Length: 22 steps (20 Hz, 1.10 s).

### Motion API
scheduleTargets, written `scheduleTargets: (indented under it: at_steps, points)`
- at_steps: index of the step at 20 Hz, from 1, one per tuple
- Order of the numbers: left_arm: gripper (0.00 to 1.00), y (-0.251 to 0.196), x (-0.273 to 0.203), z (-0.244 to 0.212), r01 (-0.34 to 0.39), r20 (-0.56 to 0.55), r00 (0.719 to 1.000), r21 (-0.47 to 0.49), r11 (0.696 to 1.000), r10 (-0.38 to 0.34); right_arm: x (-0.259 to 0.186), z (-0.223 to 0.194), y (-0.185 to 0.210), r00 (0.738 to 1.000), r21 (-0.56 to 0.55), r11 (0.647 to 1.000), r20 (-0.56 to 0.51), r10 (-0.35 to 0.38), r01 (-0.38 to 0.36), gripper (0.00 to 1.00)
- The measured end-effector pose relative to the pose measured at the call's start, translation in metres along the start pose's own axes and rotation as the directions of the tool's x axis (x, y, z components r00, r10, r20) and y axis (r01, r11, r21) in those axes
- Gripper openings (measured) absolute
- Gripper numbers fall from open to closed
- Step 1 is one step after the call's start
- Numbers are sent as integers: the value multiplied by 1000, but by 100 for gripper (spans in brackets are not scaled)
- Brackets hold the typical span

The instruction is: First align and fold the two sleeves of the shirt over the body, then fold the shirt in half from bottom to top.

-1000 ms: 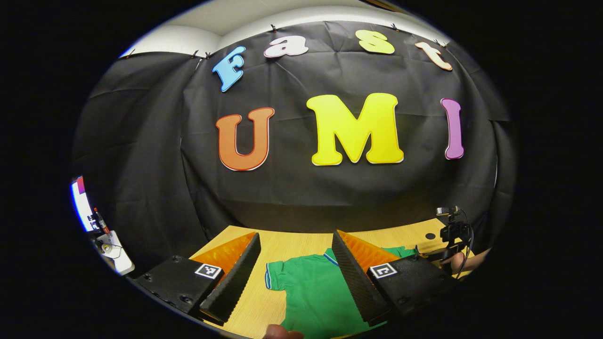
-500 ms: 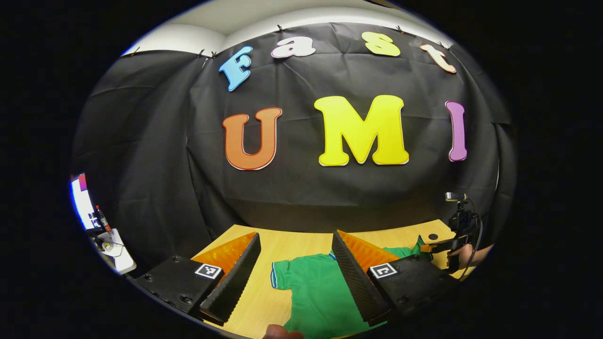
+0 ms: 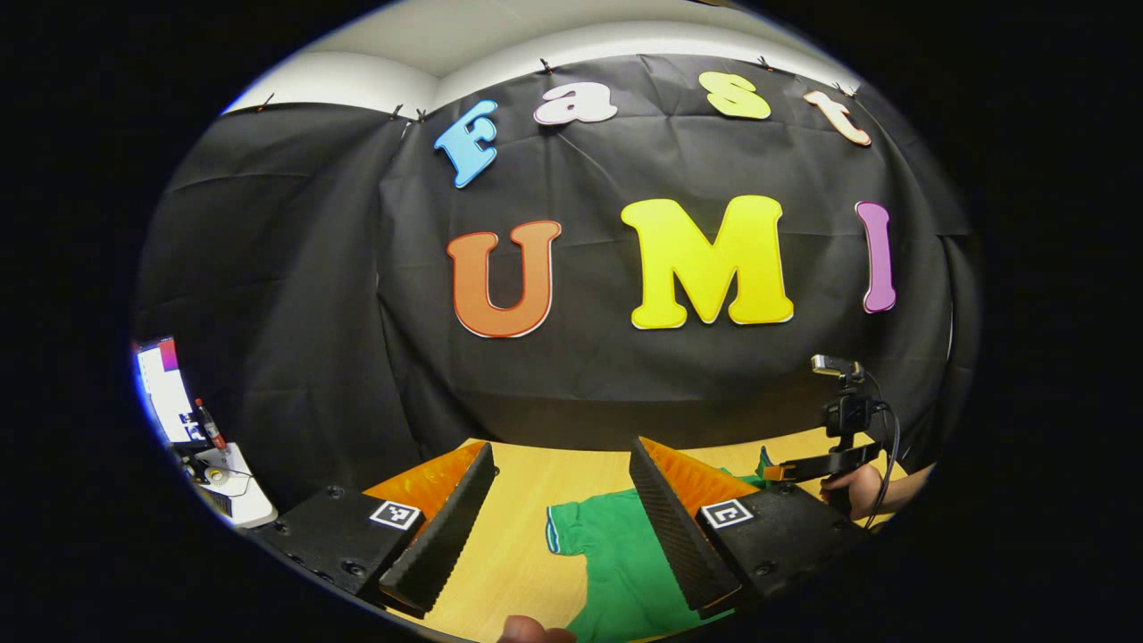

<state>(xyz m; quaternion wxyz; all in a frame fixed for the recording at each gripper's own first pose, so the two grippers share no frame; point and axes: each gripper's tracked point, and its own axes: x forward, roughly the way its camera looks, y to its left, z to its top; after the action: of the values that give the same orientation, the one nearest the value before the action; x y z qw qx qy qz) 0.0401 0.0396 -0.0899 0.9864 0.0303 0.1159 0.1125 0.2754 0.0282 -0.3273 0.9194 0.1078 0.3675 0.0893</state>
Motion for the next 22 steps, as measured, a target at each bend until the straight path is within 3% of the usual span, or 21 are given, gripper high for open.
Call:
scheduleTargets:
  at_steps: [4,6,7,8,11,12,18,22]
  points:
    - [98,24,-4,-1,-45,-10,999,-2,999,45,17,-12,38,999,-13,1000,-26,24,-24,0]
    - [98,34,-6,-3,-59,-13,998,-4,998,59,17,-12,56,999,-15,999,-17,48,-48,5]
    - [98,37,-5,-3,-63,-12,998,-5,998,63,14,-9,60,999,-19,999,-7,47,-47,23]
    - [98,39,-6,-3,-66,-11,998,-8,998,66,10,-6,64,999,-23,998,6,50,-50,22]
    - [98,42,-5,-4,-59,-11,998,-21,998,59,-9,5,67,998,-43,999,59,34,-31,89]
    - [98,41,-4,-4,-43,-11,999,-28,999,42,-19,11,66,996,-55,998,84,20,-16,95]
    - [98,31,17,-38,63,-74,995,-73,995,-69,-92,30,73,982,-116,993,187,20,2,95]
    - [98,23,46,-86,137,-163,974,-141,980,-159,-163,30,70,967,-177,984,255,16,30,95]
